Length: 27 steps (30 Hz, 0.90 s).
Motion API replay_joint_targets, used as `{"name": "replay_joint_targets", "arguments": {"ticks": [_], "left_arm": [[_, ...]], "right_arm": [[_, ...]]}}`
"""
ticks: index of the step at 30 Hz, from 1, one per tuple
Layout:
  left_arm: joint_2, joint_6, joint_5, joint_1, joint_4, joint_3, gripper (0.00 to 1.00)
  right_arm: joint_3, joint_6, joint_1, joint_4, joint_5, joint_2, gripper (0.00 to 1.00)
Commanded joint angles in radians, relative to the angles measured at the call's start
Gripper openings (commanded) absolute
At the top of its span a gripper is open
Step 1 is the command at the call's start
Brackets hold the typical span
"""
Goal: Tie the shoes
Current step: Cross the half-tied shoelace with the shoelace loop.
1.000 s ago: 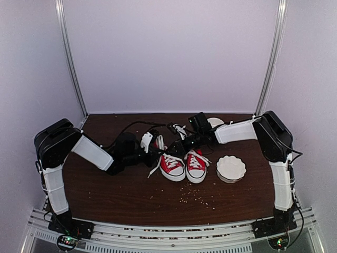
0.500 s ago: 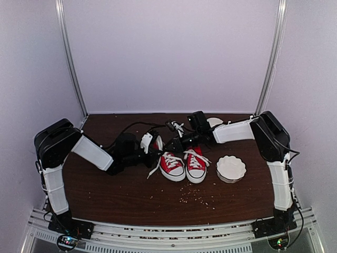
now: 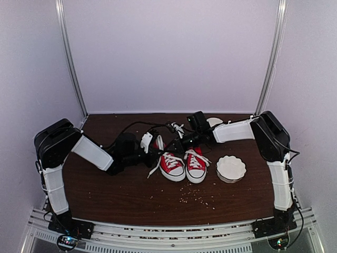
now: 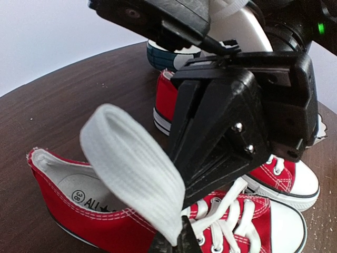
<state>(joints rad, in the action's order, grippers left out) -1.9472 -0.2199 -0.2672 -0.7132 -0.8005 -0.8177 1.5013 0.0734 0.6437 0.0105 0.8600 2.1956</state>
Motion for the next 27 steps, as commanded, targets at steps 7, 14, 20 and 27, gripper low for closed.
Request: {"name": "replay_joint_targets", "arguments": {"ticks": [7, 14, 20, 27], "left_arm": [[0.063, 0.130, -0.118, 0.035, 0.025, -0.006, 0.35], [0.152, 0.495, -0.122, 0.036, 0.562, -0.113, 0.53], [0.116, 0.601, -0.066, 0.052, 0.682, -0.169, 0.60], [0.031, 0.646, -0.068, 0.052, 0.693, -0.246, 0.65]], "right_arm": [[-0.021, -0.007, 0.001, -0.002, 0.020, -0.066, 0.00], [0.004, -0.013, 0.001, -0.019, 0.028, -0.046, 0.00], [0.011, -0.016, 0.001, -0.023, 0.031, -0.043, 0.00], [0.018, -0.018, 0.001, -0.028, 0.035, -0.038, 0.00]]}}
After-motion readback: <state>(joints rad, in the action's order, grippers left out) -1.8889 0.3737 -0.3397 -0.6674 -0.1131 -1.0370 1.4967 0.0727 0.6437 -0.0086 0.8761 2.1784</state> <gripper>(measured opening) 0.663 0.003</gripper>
